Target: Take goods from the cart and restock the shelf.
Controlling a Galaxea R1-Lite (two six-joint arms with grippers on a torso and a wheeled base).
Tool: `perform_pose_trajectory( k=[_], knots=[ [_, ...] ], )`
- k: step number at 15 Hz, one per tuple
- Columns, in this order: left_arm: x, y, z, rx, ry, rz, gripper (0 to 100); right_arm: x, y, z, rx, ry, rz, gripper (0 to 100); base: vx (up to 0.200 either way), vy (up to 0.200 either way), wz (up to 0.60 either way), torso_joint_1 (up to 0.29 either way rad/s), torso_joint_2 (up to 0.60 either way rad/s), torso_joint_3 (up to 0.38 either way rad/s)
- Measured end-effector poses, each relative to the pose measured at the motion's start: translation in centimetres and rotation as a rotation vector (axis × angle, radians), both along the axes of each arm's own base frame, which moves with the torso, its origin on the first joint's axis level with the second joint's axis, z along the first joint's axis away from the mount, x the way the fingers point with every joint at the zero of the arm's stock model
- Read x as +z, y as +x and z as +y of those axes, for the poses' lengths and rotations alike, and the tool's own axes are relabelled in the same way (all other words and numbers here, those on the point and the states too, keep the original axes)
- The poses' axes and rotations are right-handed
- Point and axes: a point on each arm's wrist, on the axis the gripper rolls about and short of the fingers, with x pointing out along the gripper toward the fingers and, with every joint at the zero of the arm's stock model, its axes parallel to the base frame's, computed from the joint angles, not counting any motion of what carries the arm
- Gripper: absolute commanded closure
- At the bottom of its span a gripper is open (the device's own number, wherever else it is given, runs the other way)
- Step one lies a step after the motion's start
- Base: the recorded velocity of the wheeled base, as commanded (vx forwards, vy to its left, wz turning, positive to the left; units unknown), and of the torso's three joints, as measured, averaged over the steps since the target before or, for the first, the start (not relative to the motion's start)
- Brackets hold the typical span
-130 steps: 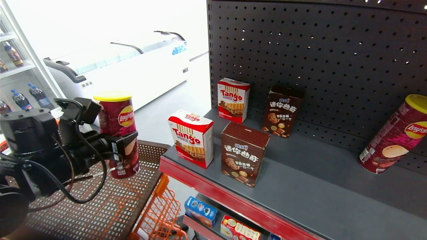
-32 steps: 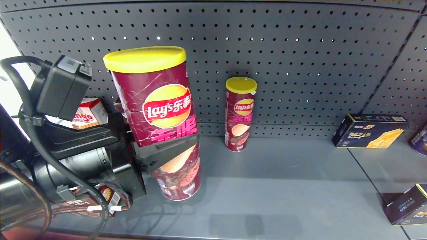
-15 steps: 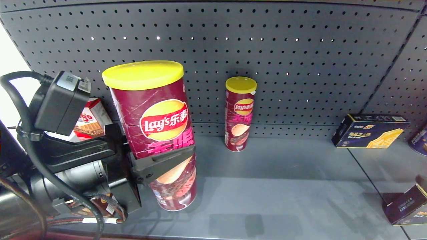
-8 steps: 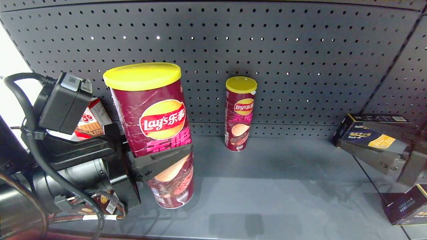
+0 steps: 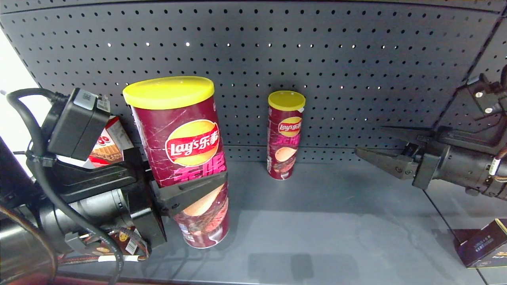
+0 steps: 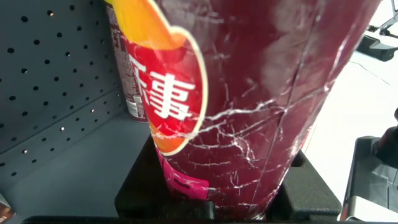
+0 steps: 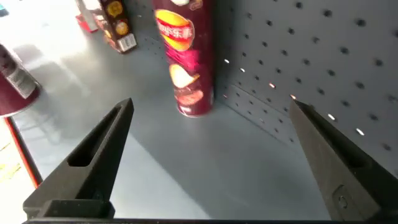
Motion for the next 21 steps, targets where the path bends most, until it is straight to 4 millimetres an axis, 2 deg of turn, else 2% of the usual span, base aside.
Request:
perform_pose_trajectory(
  k=[5, 8, 13, 21],
  knots=[
    [0.0, 0.0, 0.0, -0.001, 0.0, 0.0, 100, 0.0, 2.2, 1.2, 0.212, 0.002, -0.102, 0, 0.0, 0.0, 0.0, 0.0, 0.0, 0.0],
    [0.0, 0.0, 0.0, -0.003, 0.0, 0.0, 100, -0.1, 3.5, 1.9, 0.278, -0.004, -0.115, 0, 0.0, 0.0, 0.0, 0.0, 0.0, 0.0],
    [0.0, 0.0, 0.0, -0.004, 0.0, 0.0, 100, -0.2, 6.2, 3.2, 0.304, -0.019, -0.13, 0, 0.0, 0.0, 0.0, 0.0, 0.0, 0.0],
    [0.0, 0.0, -0.1, -0.004, -0.006, 0.011, 100, -2.6, 9.9, 4.8, 0.312, -0.049, -0.082, 0, 0.0, 0.0, 0.0, 0.0, 0.0, 0.0]
  ],
)
